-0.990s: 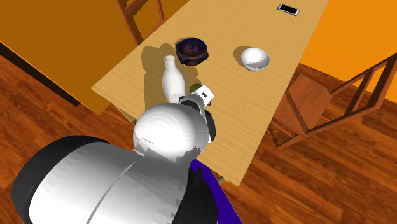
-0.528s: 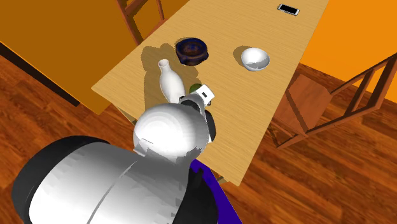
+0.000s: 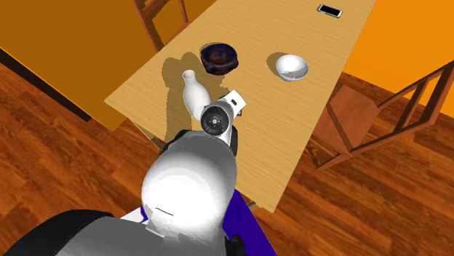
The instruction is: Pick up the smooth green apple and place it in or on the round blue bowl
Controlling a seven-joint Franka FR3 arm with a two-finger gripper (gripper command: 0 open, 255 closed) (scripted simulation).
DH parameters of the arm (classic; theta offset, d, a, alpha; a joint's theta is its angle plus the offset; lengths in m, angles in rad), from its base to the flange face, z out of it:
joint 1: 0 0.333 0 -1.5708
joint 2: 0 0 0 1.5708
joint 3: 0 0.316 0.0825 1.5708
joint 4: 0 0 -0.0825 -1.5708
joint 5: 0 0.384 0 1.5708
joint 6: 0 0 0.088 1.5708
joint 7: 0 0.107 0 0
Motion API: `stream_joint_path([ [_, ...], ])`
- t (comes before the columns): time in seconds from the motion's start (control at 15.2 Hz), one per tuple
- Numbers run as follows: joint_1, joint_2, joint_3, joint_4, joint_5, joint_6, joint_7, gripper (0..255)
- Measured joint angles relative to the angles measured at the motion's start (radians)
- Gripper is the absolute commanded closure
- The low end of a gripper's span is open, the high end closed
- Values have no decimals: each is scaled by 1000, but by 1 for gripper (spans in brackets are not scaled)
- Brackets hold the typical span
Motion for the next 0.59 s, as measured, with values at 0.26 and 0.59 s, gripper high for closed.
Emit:
stream_joint_path([
  [0.26,-98,-67,101,7,-8,-77,5,255],
  [0.59,-144,-148,151,23,-24,-173,15,255],
])
